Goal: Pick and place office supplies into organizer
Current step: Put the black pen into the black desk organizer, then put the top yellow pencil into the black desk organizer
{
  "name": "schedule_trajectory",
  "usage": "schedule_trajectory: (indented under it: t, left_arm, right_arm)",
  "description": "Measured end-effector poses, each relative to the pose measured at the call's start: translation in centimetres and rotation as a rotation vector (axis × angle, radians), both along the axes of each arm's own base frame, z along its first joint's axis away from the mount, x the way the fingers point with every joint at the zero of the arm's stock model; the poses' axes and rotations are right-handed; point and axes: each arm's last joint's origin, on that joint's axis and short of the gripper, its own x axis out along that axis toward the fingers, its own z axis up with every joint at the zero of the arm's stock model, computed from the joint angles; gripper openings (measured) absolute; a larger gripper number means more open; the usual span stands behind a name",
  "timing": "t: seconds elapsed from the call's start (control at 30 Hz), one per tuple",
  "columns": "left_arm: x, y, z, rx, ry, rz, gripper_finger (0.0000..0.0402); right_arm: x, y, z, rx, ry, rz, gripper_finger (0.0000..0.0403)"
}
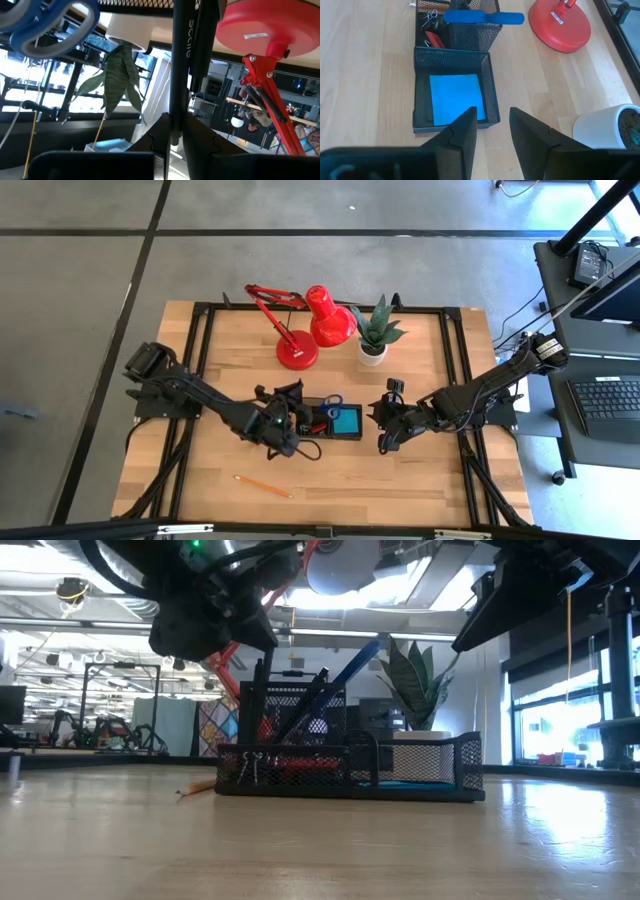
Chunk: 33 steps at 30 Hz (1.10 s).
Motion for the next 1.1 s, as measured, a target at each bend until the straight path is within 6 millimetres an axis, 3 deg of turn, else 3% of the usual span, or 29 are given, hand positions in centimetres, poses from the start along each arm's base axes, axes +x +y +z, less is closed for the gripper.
schedule_trajectory:
  t: [0.3, 0.73, 0.93, 1.1]
  left_arm:
    - [0.0, -0.2, -0.1, -0.031, -0.016, -0.006, 0.0036]
    - [0.2, -0.3, 0.0, -0.068, -0.076, 0.001, 0.0094]
    - [0.1, -0.2, 0.5, -0.097, -0.256, 0.077, 0.0099]
    - [-0.6, 0.0, 2.6, -0.250, -0.582, 0.157, 0.0094]
  right_arm:
    - [0.0, 0.0, 0.0, 0.001, -0.001, -0.001, 0.0120]
    - [0.0, 0.0, 0.0, 0.001, -0.001, -0.001, 0.0120]
    - [0.0, 0.0, 0.0, 0.001, 0.000, -0.001, 0.0119]
    - [0.0, 0.0, 0.0, 0.001, 0.001, -0.001, 0.0120]
